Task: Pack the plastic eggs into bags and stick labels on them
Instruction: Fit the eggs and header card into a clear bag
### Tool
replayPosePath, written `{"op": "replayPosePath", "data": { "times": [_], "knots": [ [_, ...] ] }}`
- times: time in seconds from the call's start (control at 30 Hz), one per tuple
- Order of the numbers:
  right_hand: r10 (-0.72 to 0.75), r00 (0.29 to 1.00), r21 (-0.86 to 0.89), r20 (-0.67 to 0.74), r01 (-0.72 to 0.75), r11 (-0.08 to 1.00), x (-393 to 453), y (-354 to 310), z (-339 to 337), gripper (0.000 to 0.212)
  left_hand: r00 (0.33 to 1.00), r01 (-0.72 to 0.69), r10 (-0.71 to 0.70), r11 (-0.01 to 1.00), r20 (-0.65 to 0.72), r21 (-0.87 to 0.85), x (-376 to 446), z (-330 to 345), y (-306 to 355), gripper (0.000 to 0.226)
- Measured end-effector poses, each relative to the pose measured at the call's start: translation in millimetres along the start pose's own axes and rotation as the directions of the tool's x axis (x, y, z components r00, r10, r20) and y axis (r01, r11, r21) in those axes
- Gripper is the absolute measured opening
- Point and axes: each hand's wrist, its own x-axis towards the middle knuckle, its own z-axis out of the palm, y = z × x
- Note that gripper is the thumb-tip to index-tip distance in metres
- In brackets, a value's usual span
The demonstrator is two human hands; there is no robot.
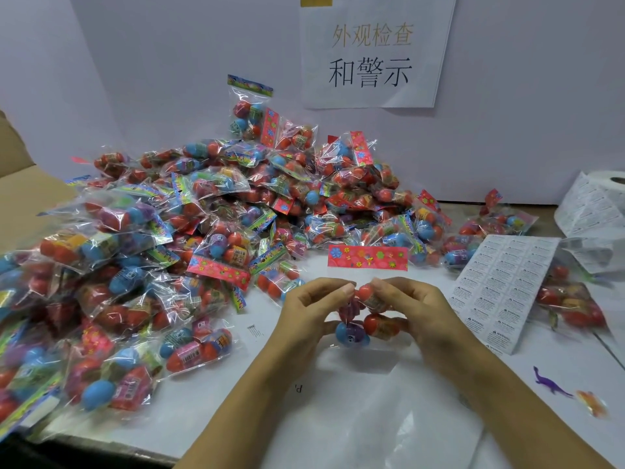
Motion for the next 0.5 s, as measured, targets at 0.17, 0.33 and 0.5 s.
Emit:
{"op": "replayPosePath", "data": {
  "times": [0.17, 0.33, 0.5],
  "knots": [
    [-0.019, 1.000, -0.013, 0.019, 0.019, 1.000, -1.7, 1.6, 1.8, 0.042, 1.000, -0.004, 0.004, 1.000, -0.011, -0.010, 0.8, 0.4, -1.3, 0.015],
    [-0.034, 0.999, -0.048, 0.014, 0.035, 0.998, -0.4, 3.7, 1.9, 0.035, 0.999, 0.009, -0.009, 1.000, -0.031, -0.001, 0.8, 0.9, -0.6, 0.016],
    [-0.064, 0.998, -0.095, -0.015, 0.062, 0.994, 1.1, 5.8, 0.3, 0.033, 1.000, 0.029, -0.029, 1.000, 0.001, -0.008, 0.3, 1.3, -2.1, 0.010]
  ]
}}
